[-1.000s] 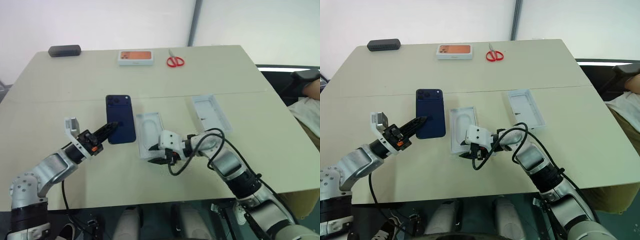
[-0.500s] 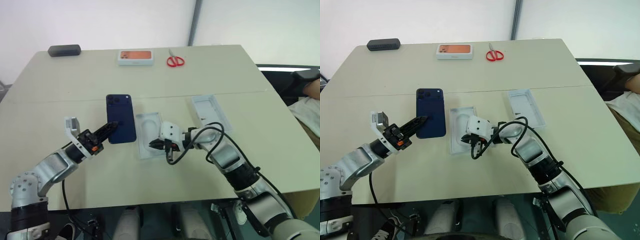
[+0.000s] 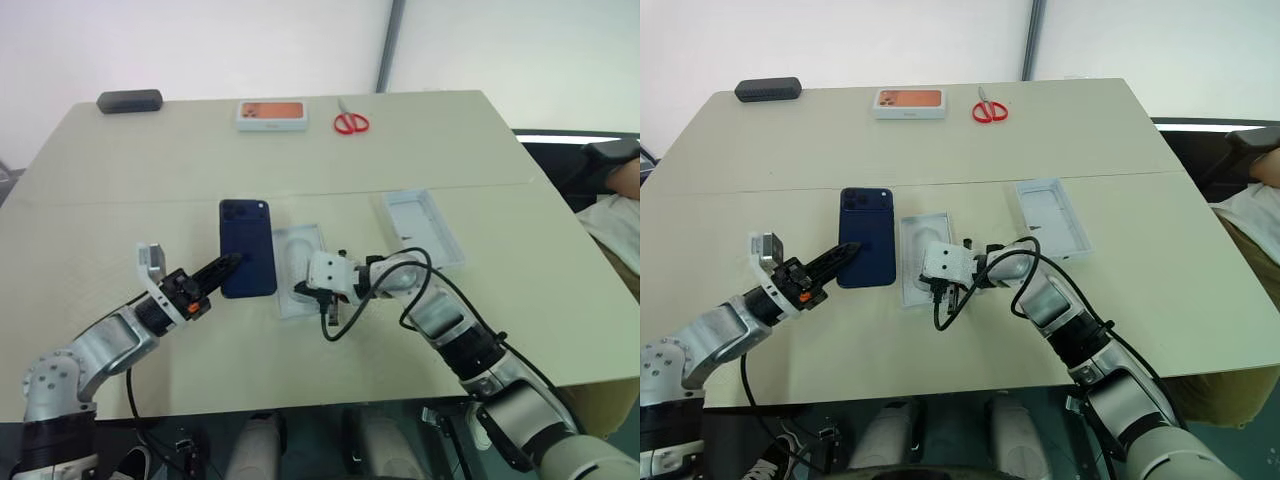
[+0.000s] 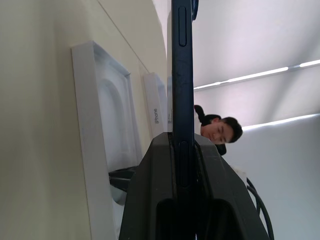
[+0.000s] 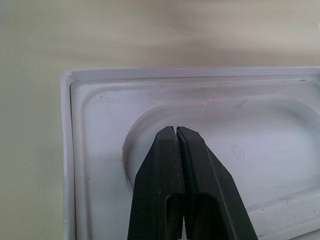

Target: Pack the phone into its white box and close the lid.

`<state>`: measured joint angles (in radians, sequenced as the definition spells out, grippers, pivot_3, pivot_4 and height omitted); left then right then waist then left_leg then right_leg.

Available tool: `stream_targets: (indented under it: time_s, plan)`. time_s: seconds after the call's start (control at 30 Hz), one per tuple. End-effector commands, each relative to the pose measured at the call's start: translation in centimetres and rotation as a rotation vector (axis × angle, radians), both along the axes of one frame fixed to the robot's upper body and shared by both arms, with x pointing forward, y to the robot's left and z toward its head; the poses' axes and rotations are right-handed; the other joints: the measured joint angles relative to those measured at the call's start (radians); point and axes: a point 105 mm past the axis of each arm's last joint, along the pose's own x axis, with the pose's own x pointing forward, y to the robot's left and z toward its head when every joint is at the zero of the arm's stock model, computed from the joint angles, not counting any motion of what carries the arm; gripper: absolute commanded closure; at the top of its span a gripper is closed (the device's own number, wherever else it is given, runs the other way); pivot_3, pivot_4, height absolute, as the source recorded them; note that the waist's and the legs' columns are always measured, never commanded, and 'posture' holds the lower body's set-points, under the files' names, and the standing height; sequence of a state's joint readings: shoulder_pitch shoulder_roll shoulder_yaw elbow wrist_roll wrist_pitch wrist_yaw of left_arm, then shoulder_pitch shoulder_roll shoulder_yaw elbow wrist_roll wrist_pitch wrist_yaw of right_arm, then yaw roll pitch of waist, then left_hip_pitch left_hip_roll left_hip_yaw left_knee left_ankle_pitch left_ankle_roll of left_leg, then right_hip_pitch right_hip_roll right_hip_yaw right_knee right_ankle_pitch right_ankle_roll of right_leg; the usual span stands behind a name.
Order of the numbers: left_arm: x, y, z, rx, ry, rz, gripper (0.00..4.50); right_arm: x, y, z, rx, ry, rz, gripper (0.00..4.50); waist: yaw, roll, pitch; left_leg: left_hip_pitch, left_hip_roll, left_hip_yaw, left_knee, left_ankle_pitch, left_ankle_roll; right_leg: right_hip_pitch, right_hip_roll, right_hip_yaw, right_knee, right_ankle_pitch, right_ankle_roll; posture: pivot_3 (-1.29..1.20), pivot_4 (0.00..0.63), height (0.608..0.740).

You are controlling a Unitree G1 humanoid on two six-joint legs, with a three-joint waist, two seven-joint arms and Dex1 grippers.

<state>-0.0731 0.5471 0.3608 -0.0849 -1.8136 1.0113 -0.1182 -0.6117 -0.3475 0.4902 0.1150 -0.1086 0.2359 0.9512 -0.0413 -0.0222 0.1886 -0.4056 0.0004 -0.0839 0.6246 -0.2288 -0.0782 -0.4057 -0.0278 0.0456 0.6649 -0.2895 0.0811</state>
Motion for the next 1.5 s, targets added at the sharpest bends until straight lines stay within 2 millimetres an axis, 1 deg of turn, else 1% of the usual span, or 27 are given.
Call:
stream_targets:
  time_s: [0.03, 0.17, 0.33, 0.47, 0.57, 0.67, 0.7, 0.77, 0.9, 0.97, 1.03, 1.1, 1.2, 1.37, 1.4, 1.47, 1.5]
  plan:
    - [-0.6, -0.9, 1.5, -0.006, -0.080, -0.047, 4.50, 0.0, 0.2, -0.1, -0.026, -0.014, 0.014, 4.39, 0.000, 0.000, 0.000, 0.000, 0.000, 0.000, 0.000, 0.000, 0.000, 0.000, 0.000, 0.000, 0.000, 0.000, 0.000, 0.00, 0.150, 0.740]
    - [-0.7, -1.2, 1.2, 0.000, -0.080, -0.048, 4.50, 0.5, 0.2, -0.3, -0.039, -0.033, -0.002, 4.39, 0.000, 0.000, 0.000, 0.000, 0.000, 0.000, 0.001, 0.000, 0.000, 0.001, 0.000, 0.000, 0.000, 0.000, 0.000, 0.00, 0.150, 0.740]
    - [-0.8, -1.5, 0.6, 0.020, -0.055, -0.059, 4.50, 0.2, 0.3, -0.1, -0.004, 0.003, -0.003, 4.39, 0.000, 0.000, 0.000, 0.000, 0.000, 0.000, 0.003, 0.000, 0.000, 0.002, 0.000, 0.000, 0.001, 0.000, 0.000, 0.00, 0.150, 0.740]
    - [-0.7, -1.5, 0.8, 0.001, -0.067, -0.057, 4.50, 0.3, -0.5, 2.4, 0.122, 0.067, -0.035, 4.39, 0.001, 0.000, 0.000, 0.000, 0.000, 0.000, 0.003, 0.000, 0.000, 0.002, 0.000, 0.000, 0.001, 0.000, 0.000, 0.00, 0.150, 0.740]
    - [-0.5, -1.6, 0.8, -0.003, -0.069, -0.052, 4.50, 0.4, -1.2, 3.5, 0.114, 0.029, -0.038, 4.39, 0.002, 0.000, 0.000, -0.001, 0.000, 0.000, 0.003, 0.000, 0.000, 0.001, 0.000, 0.000, 0.001, 0.000, 0.000, 0.00, 0.150, 0.740]
    - [0.4, -2.2, 0.2, 0.007, -0.054, -0.032, 4.50, 0.3, -1.5, 4.2, 0.117, 0.020, -0.044, 4.39, 0.005, 0.000, 0.000, -0.001, 0.000, -0.001, 0.003, 0.000, 0.000, 0.001, 0.000, 0.000, 0.000, 0.000, 0.000, 0.00, 0.150, 0.740]
    - [0.5, -2.5, 0.0, 0.011, -0.053, -0.035, 4.50, 0.3, -1.8, 4.2, 0.108, 0.016, -0.051, 4.39, 0.006, 0.000, 0.000, -0.001, 0.000, -0.001, 0.003, 0.000, 0.000, 0.001, 0.000, 0.000, 0.001, 0.000, 0.000, 0.00, 0.150, 0.740]
    - [0.5, -3.1, 0.0, 0.027, -0.058, -0.050, 4.50, 0.7, -3.1, 3.8, 0.075, 0.005, -0.085, 4.39, 0.006, 0.000, 0.000, -0.001, 0.000, -0.001, 0.004, 0.000, 0.000, 0.001, 0.000, -0.001, 0.001, 0.000, 0.000, 0.00, 0.150, 0.740]
    - [0.4, -4.0, -0.5, 0.052, -0.048, -0.079, 4.50, 2.2, -6.3, 3.3, 0.058, 0.012, -0.195, 4.39, 0.006, 0.000, 0.000, -0.001, -0.001, 0.000, 0.004, 0.000, 0.000, 0.001, 0.000, 0.000, 0.000, 0.000, 0.000, 0.00, 0.150, 0.740]
    - [0.5, -4.2, -0.5, 0.049, -0.046, -0.077, 4.50, 2.6, -7.0, 3.8, 0.113, 0.030, -0.226, 4.39, 0.006, 0.000, 0.000, -0.001, -0.001, 0.000, 0.003, 0.000, 0.000, 0.001, 0.000, 0.000, 0.000, 0.000, 0.000, 0.00, 0.150, 0.740]
    - [0.5, -4.5, -0.6, 0.048, -0.050, -0.077, 4.50, 2.8, -7.6, 4.9, 0.227, 0.065, -0.250, 4.39, 0.004, 0.000, 0.000, -0.001, -0.001, 0.000, 0.003, 0.000, 0.000, 0.001, 0.000, 0.000, 0.000, 0.000, 0.000, 0.00, 0.150, 0.740]
    - [0.5, -4.7, -0.7, 0.052, -0.049, -0.074, 4.50, 2.9, -8.4, 5.2, 0.291, 0.094, -0.276, 4.39, 0.003, 0.000, 0.000, -0.001, 0.000, 0.000, 0.003, 0.000, 0.000, 0.001, 0.000, 0.000, 0.001, 0.000, 0.000, 0.00, 0.150, 0.740]
    - [0.6, -5.0, -1.0, 0.054, -0.044, -0.071, 4.50, 2.6, -8.7, 5.1, 0.300, 0.102, -0.276, 4.39, 0.003, 0.000, 0.000, -0.001, 0.000, 0.000, 0.003, 0.000, 0.001, 0.001, 0.000, 0.000, 0.001, 0.000, 0.000, 0.00, 0.150, 0.740]
    - [0.6, -5.3, -1.3, 0.048, -0.029, -0.051, 4.50, 2.3, -8.2, 5.5, 0.326, 0.099, -0.262, 4.39, 0.002, 0.000, 0.000, -0.001, 0.000, 0.000, 0.004, 0.000, 0.001, 0.001, 0.000, 0.000, 0.001, 0.000, 0.000, 0.00, 0.150, 0.740]
    - [0.6, -5.4, -1.5, 0.053, -0.025, -0.047, 4.50, 2.2, -8.0, 5.9, 0.365, 0.123, -0.256, 4.17, 0.002, 0.000, 0.000, -0.001, 0.000, 0.000, 0.004, 0.000, 0.001, 0.001, 0.000, 0.000, 0.001, 0.000, 0.000, 0.00, 0.150, 0.740]
    - [0.7, -5.4, -1.7, 0.061, -0.021, -0.037, 4.50, 1.9, -7.7, 6.5, 0.406, 0.145, -0.236, 3.57, 0.002, 0.000, 0.000, -0.001, 0.000, 0.000, 0.004, 0.000, 0.001, 0.001, 0.000, 0.000, 0.001, 0.000, 0.000, 0.00, 0.150, 0.740]
    - [0.7, -5.4, -1.7, 0.062, -0.021, -0.032, 4.50, 1.7, -7.6, 6.5, 0.413, 0.155, -0.225, 3.06, 0.002, 0.000, 0.000, -0.001, 0.000, 0.000, 0.004, 0.000, 0.001, 0.001, 0.000, 0.000, 0.001, 0.000, 0.000, 0.00, 0.150, 0.740]
